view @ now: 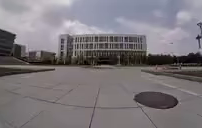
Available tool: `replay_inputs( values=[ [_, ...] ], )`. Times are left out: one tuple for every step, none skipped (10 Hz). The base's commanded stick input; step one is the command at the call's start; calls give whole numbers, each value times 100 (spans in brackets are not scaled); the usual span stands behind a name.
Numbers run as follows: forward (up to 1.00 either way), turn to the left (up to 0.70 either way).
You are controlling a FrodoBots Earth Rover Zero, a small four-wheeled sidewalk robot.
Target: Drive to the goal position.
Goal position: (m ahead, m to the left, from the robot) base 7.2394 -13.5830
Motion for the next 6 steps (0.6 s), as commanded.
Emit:
replay_inputs(
  values=[
    [50,-2],
    [50,-2],
    [50,-2],
    [50,-2],
    [50,-2],
    [50,-2]
  ],
)
